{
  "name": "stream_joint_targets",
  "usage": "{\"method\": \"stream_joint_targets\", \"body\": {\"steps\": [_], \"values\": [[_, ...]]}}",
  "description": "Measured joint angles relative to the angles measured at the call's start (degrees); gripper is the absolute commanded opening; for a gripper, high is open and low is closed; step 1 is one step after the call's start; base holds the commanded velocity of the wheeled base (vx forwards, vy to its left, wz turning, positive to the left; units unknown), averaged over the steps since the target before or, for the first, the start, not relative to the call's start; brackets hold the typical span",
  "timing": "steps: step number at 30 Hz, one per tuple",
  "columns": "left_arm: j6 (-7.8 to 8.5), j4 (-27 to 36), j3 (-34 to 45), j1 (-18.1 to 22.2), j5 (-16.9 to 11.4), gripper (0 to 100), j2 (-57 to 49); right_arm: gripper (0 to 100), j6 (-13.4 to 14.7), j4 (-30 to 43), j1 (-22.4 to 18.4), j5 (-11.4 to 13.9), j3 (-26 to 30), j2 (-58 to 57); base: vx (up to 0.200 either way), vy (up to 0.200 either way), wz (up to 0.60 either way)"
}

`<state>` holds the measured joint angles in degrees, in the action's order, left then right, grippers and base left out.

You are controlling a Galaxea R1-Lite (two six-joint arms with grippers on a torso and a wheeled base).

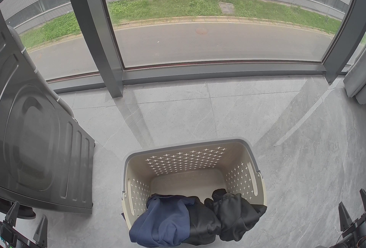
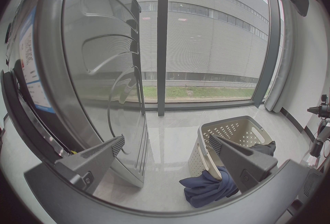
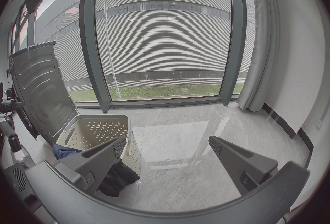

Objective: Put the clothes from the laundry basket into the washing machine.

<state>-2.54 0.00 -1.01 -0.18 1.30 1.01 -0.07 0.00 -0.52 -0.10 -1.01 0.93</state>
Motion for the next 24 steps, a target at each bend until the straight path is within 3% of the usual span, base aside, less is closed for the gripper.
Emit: {"method": "stream_joint_targets", "body": {"steps": [9, 12, 24], "values": [[0.00, 0.0, 0.0, 0.0, 0.0, 100, 0.0, 100, 0.0, 0.0, 0.0, 0.0, 0.0, 0.0, 0.000, 0.000, 0.00], [0.00, 0.0, 0.0, 0.0, 0.0, 100, 0.0, 100, 0.0, 0.0, 0.0, 0.0, 0.0, 0.0, 0.200, 0.000, 0.00], [0.00, 0.0, 0.0, 0.0, 0.0, 100, 0.0, 100, 0.0, 0.0, 0.0, 0.0, 0.0, 0.0, 0.000, 0.000, 0.00]]}}
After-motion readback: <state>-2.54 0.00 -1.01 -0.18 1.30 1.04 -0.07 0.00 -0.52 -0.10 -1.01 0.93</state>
